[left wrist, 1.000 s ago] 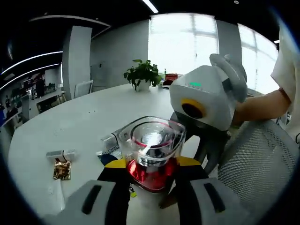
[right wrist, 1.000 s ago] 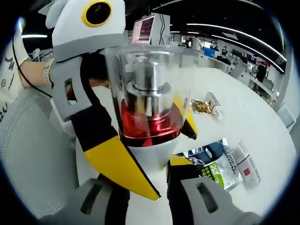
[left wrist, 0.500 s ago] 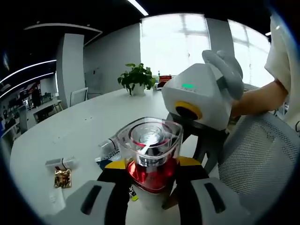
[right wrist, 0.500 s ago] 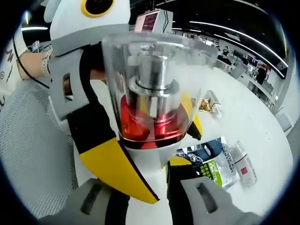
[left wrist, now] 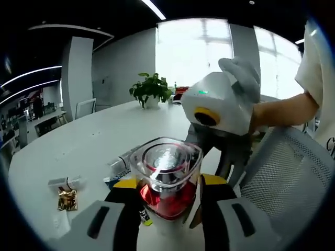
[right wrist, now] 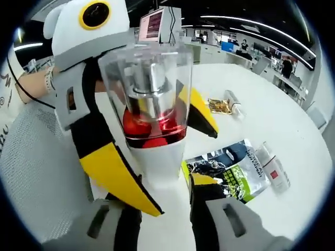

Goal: Arrange the skincare products in the storage area until every visible bottle or jar stands upright without overlapping.

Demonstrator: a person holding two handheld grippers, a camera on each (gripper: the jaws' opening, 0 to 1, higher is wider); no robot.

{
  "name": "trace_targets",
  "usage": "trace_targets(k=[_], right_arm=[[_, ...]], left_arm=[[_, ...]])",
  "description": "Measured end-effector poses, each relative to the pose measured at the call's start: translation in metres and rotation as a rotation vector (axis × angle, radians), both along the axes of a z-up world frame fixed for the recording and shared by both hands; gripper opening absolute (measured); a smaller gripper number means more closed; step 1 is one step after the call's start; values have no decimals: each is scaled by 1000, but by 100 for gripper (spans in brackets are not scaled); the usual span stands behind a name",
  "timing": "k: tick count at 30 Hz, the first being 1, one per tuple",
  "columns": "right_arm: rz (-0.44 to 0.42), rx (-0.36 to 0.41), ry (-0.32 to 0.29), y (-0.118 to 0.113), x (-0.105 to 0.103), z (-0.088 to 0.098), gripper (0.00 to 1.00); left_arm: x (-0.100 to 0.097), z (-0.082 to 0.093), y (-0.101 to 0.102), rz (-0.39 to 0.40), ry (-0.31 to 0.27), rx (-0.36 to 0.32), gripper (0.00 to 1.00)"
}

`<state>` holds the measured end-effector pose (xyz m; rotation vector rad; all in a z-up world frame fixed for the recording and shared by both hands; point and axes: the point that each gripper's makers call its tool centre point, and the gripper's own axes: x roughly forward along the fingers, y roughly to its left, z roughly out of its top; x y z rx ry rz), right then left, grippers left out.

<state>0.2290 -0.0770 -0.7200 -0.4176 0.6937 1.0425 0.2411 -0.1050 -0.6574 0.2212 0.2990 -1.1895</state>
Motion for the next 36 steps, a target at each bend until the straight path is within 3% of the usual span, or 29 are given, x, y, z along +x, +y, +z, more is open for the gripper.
trace_targets(k=[10, 13, 17, 22, 24, 26, 29, 32, 36], right_arm=[[-44, 34, -5, -19, -16, 12, 36], [-72, 119, 11, -15, -20, 26, 35], [-115, 194, -18, -9, -20, 45, 35], [-214, 260, -126, -5, -8, 73, 35], [-250, 291, -131, -1, -9, 81, 33], [-262, 298, -128, 2, -11, 83, 34], [-283, 280, -146, 7, -8, 80, 40], [-307, 278, -143, 9, -4, 78, 38], [-314, 289, -151, 16, 0, 81, 39]], left_arm=[[-2, -21, 14, -34, -19, 139, 38], [-3, -30, 18, -42, 1, 175, 36], [-1, -35, 24, -37, 23, 202, 34], [-3, -36, 29, -34, 43, 214, 31], [-3, -37, 31, -23, 67, 216, 32], [-1, -36, 33, -2, 65, 221, 35], [-6, -38, 32, -18, 88, 220, 30], [-12, -42, 31, -35, 101, 250, 26], [-11, -43, 34, -4, 162, 235, 25]])
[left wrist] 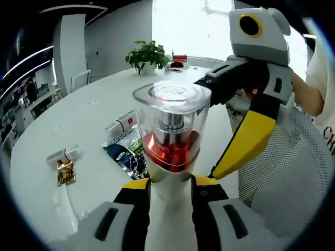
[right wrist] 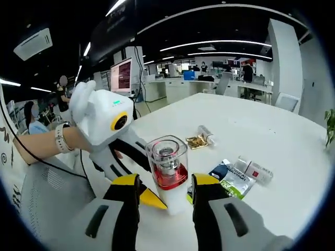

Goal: Arrange the skincare products in the storage area until every visible bottle or jar stands upright without overlapping.

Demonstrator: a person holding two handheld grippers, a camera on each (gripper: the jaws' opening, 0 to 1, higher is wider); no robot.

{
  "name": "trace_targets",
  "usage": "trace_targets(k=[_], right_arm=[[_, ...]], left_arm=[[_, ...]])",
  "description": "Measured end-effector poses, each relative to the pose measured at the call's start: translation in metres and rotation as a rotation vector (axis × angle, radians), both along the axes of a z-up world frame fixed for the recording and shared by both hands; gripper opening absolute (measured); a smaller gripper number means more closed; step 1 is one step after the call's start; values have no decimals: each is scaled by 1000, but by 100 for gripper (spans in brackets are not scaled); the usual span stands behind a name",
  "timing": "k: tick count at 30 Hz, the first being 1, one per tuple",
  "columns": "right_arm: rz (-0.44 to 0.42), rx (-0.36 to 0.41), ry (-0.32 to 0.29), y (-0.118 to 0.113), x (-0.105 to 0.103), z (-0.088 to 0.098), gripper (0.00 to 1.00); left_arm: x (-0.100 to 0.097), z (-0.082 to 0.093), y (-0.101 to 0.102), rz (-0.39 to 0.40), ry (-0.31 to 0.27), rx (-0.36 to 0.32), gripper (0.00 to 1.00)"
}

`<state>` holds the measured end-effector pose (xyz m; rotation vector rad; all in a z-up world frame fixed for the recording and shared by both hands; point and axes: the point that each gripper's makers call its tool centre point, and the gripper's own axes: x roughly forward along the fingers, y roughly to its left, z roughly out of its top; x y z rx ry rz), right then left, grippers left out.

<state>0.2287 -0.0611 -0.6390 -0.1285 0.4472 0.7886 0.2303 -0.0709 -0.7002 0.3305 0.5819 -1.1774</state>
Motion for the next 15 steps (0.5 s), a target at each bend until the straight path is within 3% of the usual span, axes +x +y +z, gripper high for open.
trace_targets(k=[15], right_arm=[[-29, -1, -47, 8, 10, 4, 38]], left_arm=[[-6, -1, 2, 2, 28, 18, 22]])
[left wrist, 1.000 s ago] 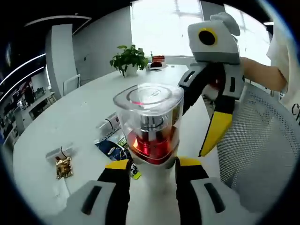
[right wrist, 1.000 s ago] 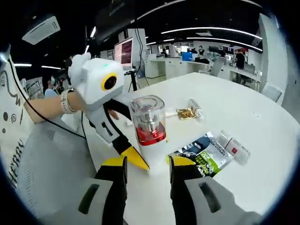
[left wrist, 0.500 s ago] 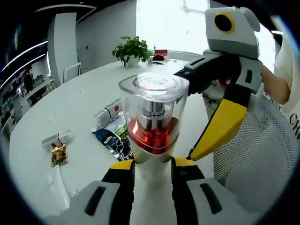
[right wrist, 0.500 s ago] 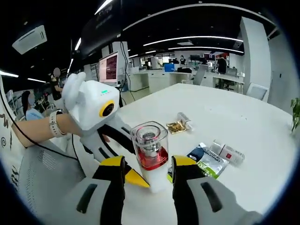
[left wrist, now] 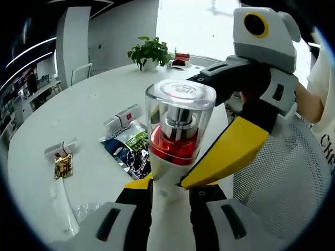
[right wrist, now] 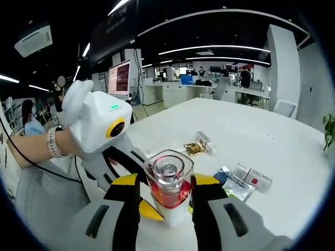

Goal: Arrange the skincare products in the storage area until every visible bottle or jar stands upright without overlapping.

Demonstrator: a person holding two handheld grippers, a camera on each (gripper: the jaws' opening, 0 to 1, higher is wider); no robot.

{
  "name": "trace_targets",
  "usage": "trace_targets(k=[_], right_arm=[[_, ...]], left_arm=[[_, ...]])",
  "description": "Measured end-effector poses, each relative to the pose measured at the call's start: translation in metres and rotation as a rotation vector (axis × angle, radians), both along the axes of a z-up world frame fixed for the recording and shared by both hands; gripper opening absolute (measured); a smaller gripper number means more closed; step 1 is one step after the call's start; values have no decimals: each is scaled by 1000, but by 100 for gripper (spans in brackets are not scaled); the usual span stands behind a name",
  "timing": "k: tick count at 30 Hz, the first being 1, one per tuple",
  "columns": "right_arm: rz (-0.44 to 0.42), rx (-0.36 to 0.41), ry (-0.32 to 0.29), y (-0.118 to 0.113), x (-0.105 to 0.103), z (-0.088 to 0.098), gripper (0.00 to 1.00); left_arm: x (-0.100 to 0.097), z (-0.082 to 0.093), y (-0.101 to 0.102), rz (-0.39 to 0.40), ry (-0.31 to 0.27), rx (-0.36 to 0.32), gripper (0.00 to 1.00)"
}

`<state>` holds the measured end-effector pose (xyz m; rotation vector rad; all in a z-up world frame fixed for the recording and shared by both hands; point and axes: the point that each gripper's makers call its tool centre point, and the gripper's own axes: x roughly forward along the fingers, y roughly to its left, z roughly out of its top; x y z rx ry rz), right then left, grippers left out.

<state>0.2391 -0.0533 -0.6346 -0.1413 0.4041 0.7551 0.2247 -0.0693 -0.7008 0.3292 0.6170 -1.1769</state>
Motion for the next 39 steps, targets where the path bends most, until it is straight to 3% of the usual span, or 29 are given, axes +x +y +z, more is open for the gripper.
trace_targets(k=[12, 14, 25, 39], right_arm=[[13, -4, -37, -3, 8, 0, 33], [3, -18, -95, -5, 12, 2, 33], [24, -11, -77, -13, 24, 2, 32], [40, -14, -85, -19, 40, 3, 32]], left_arm=[[0, -2, -1, -17, -14, 4, 20], [3, -1, -1, -32, -56, 13, 19], [9, -1, 3, -17, -85, 26, 20], [6, -1, 2, -11, -54, 9, 21]])
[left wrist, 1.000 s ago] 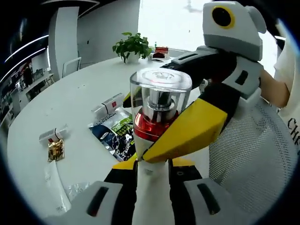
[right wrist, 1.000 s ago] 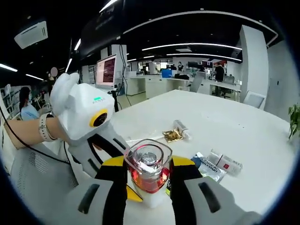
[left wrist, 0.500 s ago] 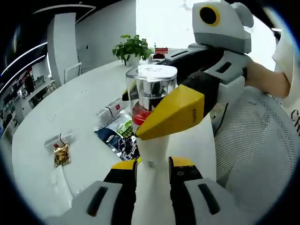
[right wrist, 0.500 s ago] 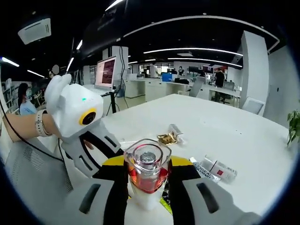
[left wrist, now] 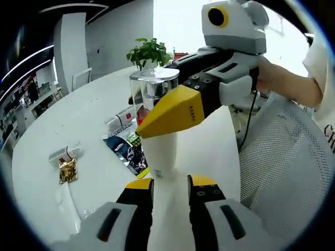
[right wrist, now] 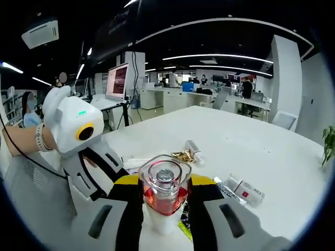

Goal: Arrange the skincare products in the storage area until every visible bottle or jar stands upright without overlapping.

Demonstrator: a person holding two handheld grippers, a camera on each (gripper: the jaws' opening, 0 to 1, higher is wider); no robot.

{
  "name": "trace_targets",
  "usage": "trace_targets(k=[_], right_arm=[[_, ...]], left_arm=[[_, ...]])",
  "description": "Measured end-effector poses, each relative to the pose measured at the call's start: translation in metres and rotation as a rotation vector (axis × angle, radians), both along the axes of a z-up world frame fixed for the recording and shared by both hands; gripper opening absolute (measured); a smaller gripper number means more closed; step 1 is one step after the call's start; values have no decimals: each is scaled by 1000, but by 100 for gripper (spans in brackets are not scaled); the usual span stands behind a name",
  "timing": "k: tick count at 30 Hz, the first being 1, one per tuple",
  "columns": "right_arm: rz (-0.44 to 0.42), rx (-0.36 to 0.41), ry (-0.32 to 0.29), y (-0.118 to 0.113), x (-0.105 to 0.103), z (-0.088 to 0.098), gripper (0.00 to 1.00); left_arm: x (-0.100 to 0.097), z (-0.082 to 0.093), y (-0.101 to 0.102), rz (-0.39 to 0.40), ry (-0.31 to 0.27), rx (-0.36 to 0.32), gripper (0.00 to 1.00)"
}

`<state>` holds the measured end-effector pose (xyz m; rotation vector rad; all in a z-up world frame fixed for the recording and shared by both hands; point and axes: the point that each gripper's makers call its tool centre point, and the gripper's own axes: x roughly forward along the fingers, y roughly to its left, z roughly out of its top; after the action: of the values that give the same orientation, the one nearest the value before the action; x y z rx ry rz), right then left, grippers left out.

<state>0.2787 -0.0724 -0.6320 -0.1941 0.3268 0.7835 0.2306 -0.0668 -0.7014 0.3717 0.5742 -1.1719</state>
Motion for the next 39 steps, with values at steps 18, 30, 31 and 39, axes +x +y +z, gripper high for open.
trace_targets(k=[18, 30, 31, 39], right_arm=[[-3, 16, -16, -13, 24, 0, 32], [-7, 31, -26, -24, 39, -1, 32], [7, 40, -21, -23, 38, -1, 32], [8, 45, -38, -25, 45, -1, 32]], left_arm=[[3, -1, 3, 11, -4, 6, 20], [1, -6, 3, 0, 4, 21, 20], [2, -6, 4, 3, 4, 20, 20], [0, -8, 3, -4, 7, 23, 21]])
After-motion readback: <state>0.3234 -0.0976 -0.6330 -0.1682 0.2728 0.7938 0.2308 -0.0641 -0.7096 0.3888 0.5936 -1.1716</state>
